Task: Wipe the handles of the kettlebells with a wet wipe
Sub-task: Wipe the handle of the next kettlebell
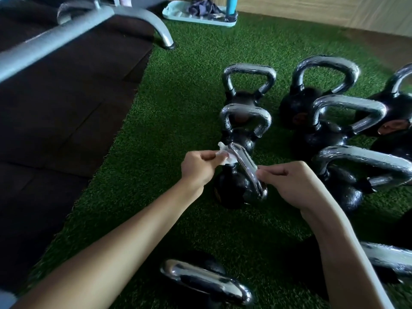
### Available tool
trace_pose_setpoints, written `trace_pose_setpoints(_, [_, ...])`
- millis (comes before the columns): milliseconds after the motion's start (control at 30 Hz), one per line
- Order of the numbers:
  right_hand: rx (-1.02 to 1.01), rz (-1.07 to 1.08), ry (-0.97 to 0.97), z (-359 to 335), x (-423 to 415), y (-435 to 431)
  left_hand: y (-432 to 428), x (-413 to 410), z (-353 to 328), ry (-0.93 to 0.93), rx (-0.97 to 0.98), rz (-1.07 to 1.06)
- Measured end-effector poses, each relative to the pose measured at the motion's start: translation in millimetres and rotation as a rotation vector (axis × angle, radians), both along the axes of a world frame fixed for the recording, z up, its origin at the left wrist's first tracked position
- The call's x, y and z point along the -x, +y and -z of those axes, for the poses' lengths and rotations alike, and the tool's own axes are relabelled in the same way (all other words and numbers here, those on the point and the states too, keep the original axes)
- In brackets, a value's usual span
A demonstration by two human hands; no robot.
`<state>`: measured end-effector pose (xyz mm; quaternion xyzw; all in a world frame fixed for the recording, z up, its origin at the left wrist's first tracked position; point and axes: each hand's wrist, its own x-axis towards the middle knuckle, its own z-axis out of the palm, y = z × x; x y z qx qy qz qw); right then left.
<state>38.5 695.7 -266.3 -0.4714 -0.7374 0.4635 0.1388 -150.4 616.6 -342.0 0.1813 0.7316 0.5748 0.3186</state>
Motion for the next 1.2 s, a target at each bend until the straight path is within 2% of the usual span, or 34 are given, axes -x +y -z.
trace_pose_setpoints(133, [0.023, 0.004, 0.023, 0.9, 4.6, 5.2, -3.0, -9.4, -10.9, -0.092, -0.116, 0.017])
trace_pose_setpoints(300, [0.059, 0.014, 0.051, 0.7, 7.3, 7.9, -4.4, -7.7, -22.0, -0.022, -0.112, 0.003])
trace_pose_setpoints(467, [0.051, 0.02, 0.038, 0.8, 7.0, 9.7, -24.3, -41.4, -23.6, 0.099, -0.12, 0.085])
trace_pose_setpoints(700, [0.082, -0.061, 0.041, -3.2, 6.0, 10.4, -32.0, -46.3, -32.9, 0.125, -0.107, 0.13])
trace_pose_setpoints(800, [0.078, -0.055, 0.027, -3.3, 3.1, 12.4, -41.8, -61.9, -34.1, 0.21, -0.107, 0.265])
trace_pose_setpoints(1000, [0.079, -0.063, 0.04, -0.9, 4.6, 9.1, -44.4, -56.4, -38.9, 0.356, -0.135, 0.367])
trace_pose_setpoints(1200, [0.078, -0.03, 0.047, -0.3, 3.8, 9.1, -41.1, -55.5, -22.7, 0.508, -0.033, 0.508])
